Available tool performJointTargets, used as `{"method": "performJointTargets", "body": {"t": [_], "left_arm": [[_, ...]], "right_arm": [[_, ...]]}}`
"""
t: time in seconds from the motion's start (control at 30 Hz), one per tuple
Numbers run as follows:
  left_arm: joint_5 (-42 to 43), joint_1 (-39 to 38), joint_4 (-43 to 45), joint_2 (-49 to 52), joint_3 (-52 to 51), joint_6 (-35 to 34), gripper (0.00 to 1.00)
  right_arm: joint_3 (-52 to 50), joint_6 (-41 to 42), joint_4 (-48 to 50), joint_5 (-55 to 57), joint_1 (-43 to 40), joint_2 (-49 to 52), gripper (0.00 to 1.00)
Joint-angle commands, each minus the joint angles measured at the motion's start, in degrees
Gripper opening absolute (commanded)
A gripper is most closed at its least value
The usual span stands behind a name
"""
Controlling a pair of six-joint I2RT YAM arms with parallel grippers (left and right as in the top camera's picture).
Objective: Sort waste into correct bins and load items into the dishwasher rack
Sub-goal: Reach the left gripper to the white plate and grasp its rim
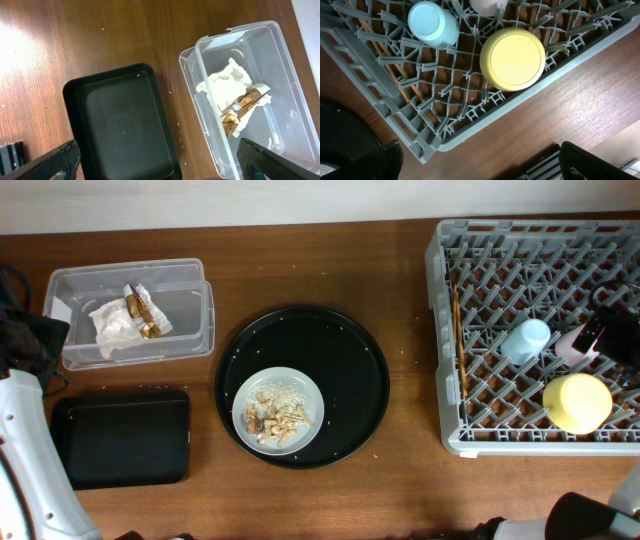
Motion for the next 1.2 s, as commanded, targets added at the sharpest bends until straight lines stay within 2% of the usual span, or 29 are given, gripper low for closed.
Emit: {"method": "performJointTargets", "body": {"t": [0.0, 0.1, 0.2, 0.23, 0.27, 0.33, 0.37, 0.47, 0.6, 0.73, 0.77, 0.8, 0.83, 0.9, 1.0, 1.03, 1.17], "left_arm": [[-0.61, 0.15, 0.09, -0.13, 0.17, -0.11, 0.99], [1.18, 0.15, 1.57, -0.13, 0.17, -0.11, 0.99], [30.32, -0.81, -5.4, -0.11, 0.17, -0.04, 0.99], [32.06, -1.86, -6.56, -0.13, 0.17, 0.92, 0.99], [33.55, -4.92, -6.71, -0.11, 0.17, 5.86, 0.99], [33.29, -14.58, -5.73, -0.11, 0.17, 14.19, 0.99], [30.05, -22.58, -4.57, -0.11, 0.04, 14.71, 0.99], [23.26, -37.92, 1.07, 0.48, -2.58, 14.69, 0.99], [19.93, -51.78, 7.39, 7.65, -7.08, 13.75, 0.99], [19.89, -58.69, 8.07, 20.7, -7.28, 13.64, 0.99], [19.76, -59.65, 8.41, 22.29, -7.28, 13.57, 0.98], [19.56, -60.89, 9.6, 24.65, -7.28, 13.55, 0.92], [16.35, -62.47, 10.56, 27.82, -7.28, 9.86, 0.91], [11.32, -64.15, 11.32, 32.11, -7.28, 7.54, 0.91], [10.82, -64.83, 12.83, 36.46, -7.28, 7.54, 0.89], [10.45, -64.81, 13.16, 37.59, -7.28, 7.52, 0.84], [7.82, -65.2, 13.88, 38.8, -7.28, 5.01, 0.75]], "right_arm": [[-0.26, 0.7, 0.13, 0.48, -0.39, 0.31, 0.98], [-0.26, 0.7, 0.11, 0.48, -0.39, 0.31, 0.98], [-0.26, 0.7, 0.13, 0.48, -0.39, 0.31, 0.98], [-0.26, 0.7, 0.11, 0.5, -0.39, 0.31, 0.98], [-0.26, 0.7, 0.13, 0.48, -0.39, 0.31, 0.98], [-0.26, 0.7, 0.11, 0.48, -0.39, 0.31, 0.99], [-0.26, 0.7, 0.13, 0.5, -0.39, 0.31, 0.98], [-0.26, 0.7, 0.13, 0.5, -0.39, 0.31, 0.98], [-0.26, 0.7, 0.13, 0.5, -0.39, 0.31, 0.98], [-0.26, 0.7, 0.13, 0.5, -0.39, 0.31, 0.98], [-0.26, 0.7, 0.13, 0.5, -0.39, 0.31, 0.98], [-0.26, 0.7, 0.11, 0.5, -0.39, 0.31, 0.98], [-0.26, 0.7, 0.13, 0.48, -0.39, 0.31, 0.98], [-0.26, 0.7, 0.13, 0.48, -0.39, 0.31, 0.98], [-0.26, 0.7, 0.11, 0.48, -0.39, 0.31, 0.98], [-0.26, 0.7, 0.13, 0.48, -0.39, 0.31, 0.98], [-0.26, 0.68, 0.13, 0.5, -0.39, 0.31, 0.98]]}}
